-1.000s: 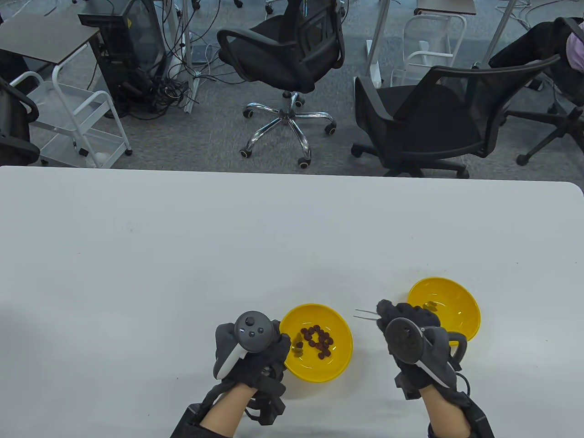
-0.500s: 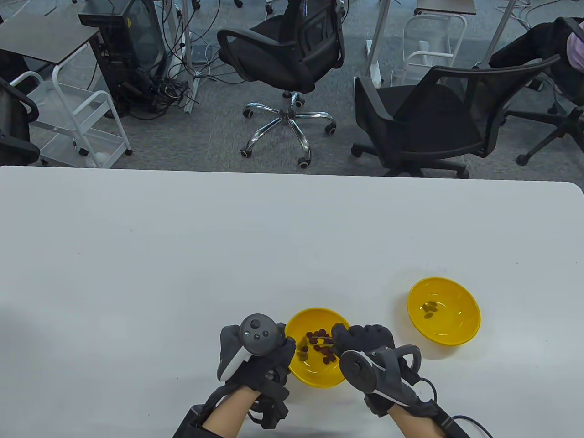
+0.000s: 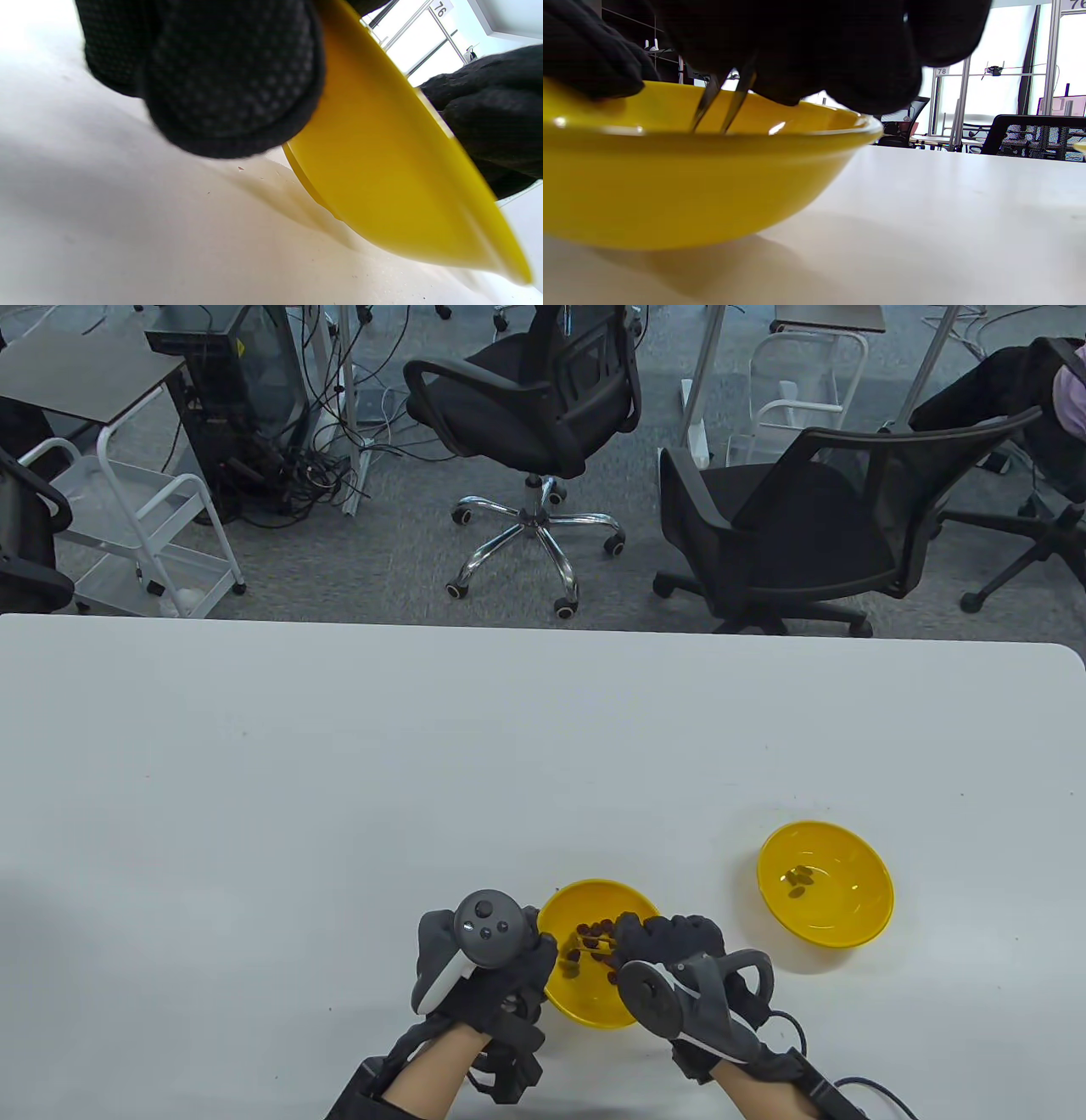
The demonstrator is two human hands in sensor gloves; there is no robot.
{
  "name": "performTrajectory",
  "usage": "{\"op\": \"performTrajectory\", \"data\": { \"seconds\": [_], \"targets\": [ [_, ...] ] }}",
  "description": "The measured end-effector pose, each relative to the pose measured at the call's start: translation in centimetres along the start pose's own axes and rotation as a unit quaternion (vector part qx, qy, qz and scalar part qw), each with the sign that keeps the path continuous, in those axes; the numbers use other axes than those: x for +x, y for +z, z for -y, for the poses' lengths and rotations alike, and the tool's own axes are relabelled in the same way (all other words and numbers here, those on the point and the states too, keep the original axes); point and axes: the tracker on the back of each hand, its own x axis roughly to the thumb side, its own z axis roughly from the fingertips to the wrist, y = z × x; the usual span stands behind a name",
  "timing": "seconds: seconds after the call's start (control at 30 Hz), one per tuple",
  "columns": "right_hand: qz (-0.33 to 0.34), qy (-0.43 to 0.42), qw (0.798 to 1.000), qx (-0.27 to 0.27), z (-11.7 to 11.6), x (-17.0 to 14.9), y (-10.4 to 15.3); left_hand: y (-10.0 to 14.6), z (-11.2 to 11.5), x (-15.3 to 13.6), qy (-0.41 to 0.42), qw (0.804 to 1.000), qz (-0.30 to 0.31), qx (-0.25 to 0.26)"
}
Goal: Pick raisins with tweezers into bowl
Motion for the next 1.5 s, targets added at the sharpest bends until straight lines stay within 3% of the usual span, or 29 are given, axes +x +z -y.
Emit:
{"op": "performTrajectory", "data": {
  "seconds": [0.53,0.77,1.13,1.5],
  "targets": [
    [0.0,0.003,1.0,-0.013,0.2,0.1,0.0,0.1,0.1,0.1,0.0,1.0,0.001,0.0],
    [-0.022,-0.022,0.999,-0.043,1.7,-1.0,0.0,0.0,-0.1,-0.2,-0.001,1.0,-0.004,0.005],
    [-0.16,-0.085,0.979,-0.096,4.6,-8.5,-0.1,-0.1,-0.8,-1.1,0.007,1.0,-0.018,0.019],
    [-0.314,-0.033,0.946,-0.071,3.7,-16.3,0.7,0.0,-0.9,-1.2,0.007,1.0,-0.022,0.019]
  ]
}}
